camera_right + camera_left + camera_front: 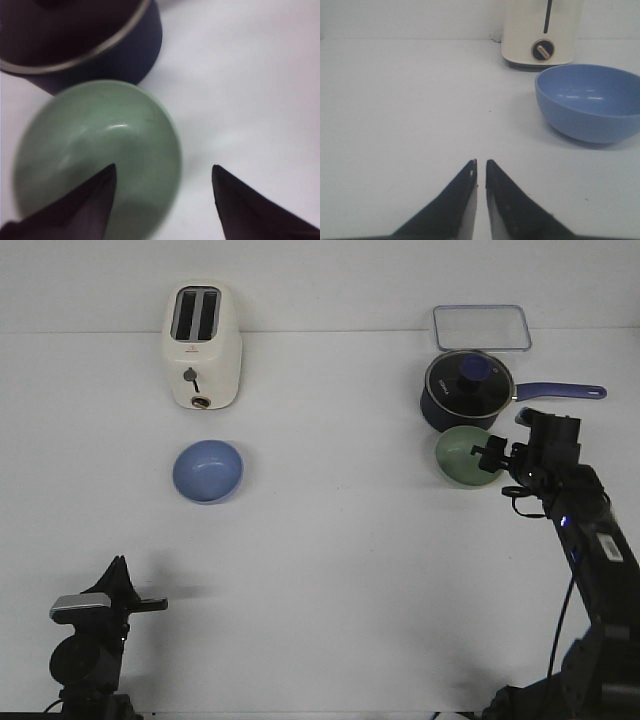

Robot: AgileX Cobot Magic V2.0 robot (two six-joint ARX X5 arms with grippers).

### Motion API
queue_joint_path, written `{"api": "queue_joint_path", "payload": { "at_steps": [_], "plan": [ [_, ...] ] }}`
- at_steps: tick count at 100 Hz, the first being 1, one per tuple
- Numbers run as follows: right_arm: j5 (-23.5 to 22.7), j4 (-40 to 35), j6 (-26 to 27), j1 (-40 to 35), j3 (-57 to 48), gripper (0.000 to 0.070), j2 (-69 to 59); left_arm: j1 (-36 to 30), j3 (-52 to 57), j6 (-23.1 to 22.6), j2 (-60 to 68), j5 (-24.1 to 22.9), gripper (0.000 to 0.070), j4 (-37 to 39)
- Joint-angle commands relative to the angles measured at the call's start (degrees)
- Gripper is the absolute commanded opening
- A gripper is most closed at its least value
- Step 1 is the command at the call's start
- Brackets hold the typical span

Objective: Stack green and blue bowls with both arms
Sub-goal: 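Reach the right gripper to the pale green bowl and grip its rim, then carry the green bowl with the right gripper toward the table center and set it down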

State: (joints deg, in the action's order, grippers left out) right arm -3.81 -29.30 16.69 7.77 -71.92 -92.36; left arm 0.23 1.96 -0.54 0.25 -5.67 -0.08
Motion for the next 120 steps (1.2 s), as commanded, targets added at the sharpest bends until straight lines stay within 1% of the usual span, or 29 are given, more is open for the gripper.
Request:
{"api": "queue_joint_path", "payload": {
  "at_steps": [1, 13, 19, 23, 27, 36, 40, 41, 54, 60, 69, 78, 84, 95, 111, 120],
  "plan": [
    [-1.20, 0.00, -0.72, 0.31, -2.49, 0.0399, -4.72, -0.02, -1.16, 0.13, -0.07, 0.13, 0.0015, 0.59],
    [-1.20, 1.03, -0.66, 0.39, -4.04, 0.0399, -9.77, -0.02, -1.16, 0.13, -0.07, 0.13, 0.0015, 0.59],
    [-2.03, 1.90, -0.63, 0.39, -4.07, 0.0398, -11.02, -0.02, -1.16, 0.13, -0.07, 0.13, 0.0015, 0.59],
    [-2.34, 2.49, -0.61, 0.39, -4.07, 0.0381, -11.69, -0.02, -1.16, 0.13, -0.07, 0.13, 0.0015, 0.59],
    [-2.23, 2.75, -0.61, 0.39, -4.07, 0.0315, -11.98, -0.02, -1.16, 0.13, -0.07, 0.13, 0.0015, 0.59],
    [-2.21, 3.37, -0.61, 0.39, -4.04, 0.0093, -12.00, -0.02, -1.16, 0.13, -0.07, 0.13, 0.0015, 0.59],
    [-2.21, 3.52, -0.57, 0.39, -4.04, 0.0008, -11.98, -0.02, -1.16, 0.13, -0.07, 0.13, 0.0015, 0.59],
    [-2.23, 3.52, -0.52, 0.39, -4.04, 0.0000, -11.96, -0.02, -1.16, 0.13, -0.07, 0.13, 0.0015, 0.59],
    [-2.54, 1.79, -0.46, 0.83, -4.04, 0.0000, -10.86, -0.02, -1.16, 0.13, -0.07, 0.13, 0.0015, 0.59],
    [-4.37, 0.72, -0.52, 1.16, -4.02, 0.0004, -9.35, -0.02, -1.16, 0.13, -0.07, 0.13, 0.0015, 0.57],
    [-8.37, -0.98, -0.52, 1.25, -3.72, 0.0004, -5.68, -0.02, -1.16, 0.13, -0.07, 0.13, 0.0015, 0.57],
    [-10.99, -2.69, -0.52, 0.70, -1.77, 0.0004, 0.17, -0.02, -1.16, 0.13, -0.07, 0.13, 0.0015, 0.59],
    [-11.47, -2.99, -0.52, -0.98, 1.05, 0.0004, 5.38, -0.02, -1.16, 0.13, -0.07, 0.13, 0.0015, 0.59],
    [-11.19, -1.86, 0.11, -6.29, 8.61, 0.0003, 15.98, -0.02, -1.16, 0.13, -0.07, 0.13, 0.0015, 0.59],
    [-10.69, -0.72, 4.13, -19.15, 19.61, 0.0003, 26.75, -0.02, -1.16, 0.13, -0.07, 0.13, 0.0015, 0.59],
    [-7.78, 0.74, 7.45, -27.26, 24.44, 0.0003, 28.55, -0.02, -1.16, 0.13, -0.07, 0.13, 0.0015, 0.59]
  ]
}}
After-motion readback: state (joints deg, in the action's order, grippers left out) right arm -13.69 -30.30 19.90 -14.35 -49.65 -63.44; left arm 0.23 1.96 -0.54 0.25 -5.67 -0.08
